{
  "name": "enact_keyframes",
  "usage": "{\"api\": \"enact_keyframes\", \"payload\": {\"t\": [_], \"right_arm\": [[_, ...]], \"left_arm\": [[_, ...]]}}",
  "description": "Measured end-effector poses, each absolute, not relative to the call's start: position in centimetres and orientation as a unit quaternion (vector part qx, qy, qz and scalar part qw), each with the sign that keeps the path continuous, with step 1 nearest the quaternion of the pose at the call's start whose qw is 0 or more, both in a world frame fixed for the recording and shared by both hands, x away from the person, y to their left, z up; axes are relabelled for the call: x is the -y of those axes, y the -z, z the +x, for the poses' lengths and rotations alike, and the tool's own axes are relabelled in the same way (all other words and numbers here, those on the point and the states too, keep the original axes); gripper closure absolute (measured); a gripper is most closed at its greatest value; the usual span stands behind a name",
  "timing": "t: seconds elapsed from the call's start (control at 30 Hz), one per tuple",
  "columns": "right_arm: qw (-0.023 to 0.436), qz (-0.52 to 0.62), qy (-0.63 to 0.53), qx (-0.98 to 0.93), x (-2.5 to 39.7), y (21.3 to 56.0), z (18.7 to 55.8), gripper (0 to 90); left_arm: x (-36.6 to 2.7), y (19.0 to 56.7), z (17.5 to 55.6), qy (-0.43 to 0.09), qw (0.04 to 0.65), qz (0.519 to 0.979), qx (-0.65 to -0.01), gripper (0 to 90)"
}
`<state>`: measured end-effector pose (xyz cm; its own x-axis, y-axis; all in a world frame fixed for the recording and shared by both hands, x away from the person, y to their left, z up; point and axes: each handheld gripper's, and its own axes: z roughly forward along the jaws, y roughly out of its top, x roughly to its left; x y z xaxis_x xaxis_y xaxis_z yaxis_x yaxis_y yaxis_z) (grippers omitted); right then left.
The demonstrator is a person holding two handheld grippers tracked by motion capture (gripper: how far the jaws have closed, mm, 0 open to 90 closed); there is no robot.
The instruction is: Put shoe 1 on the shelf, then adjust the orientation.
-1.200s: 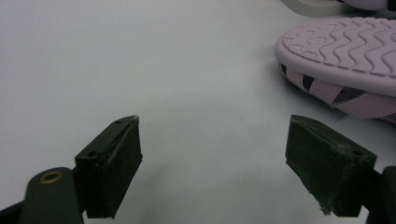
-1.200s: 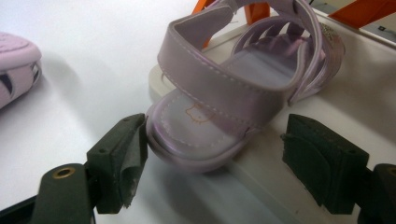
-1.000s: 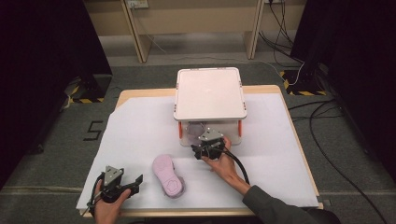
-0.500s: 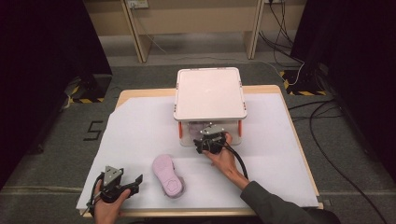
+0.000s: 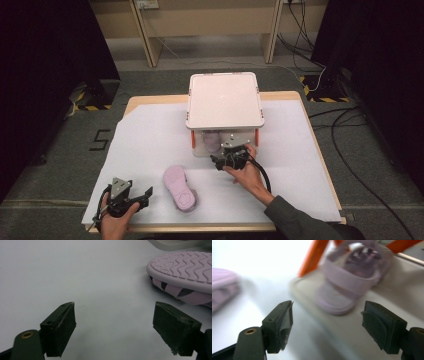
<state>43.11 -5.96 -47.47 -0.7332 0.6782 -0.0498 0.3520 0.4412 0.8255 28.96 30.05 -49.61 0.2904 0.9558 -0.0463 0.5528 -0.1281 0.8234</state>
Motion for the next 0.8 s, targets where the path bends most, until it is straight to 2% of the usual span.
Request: {"api": "enact_keyframes", "payload": {"t": [0.23,0.5,0.8], "right_arm": [[0.137,0.257,-0.463,-0.837,4.7,46.2,39.9,25.8],[0.090,0.234,-0.486,-0.837,2.3,45.4,37.9,25.5],[0.084,0.208,-0.491,-0.842,0.0,44.2,36.6,24.0]], "left_arm": [[-30.1,49.6,29.0,-0.262,0.388,0.701,-0.538,18.0],[-30.1,49.6,29.0,-0.261,0.387,0.702,-0.538,18.0],[-30.3,49.6,29.0,-0.263,0.388,0.697,-0.542,18.0]]}}
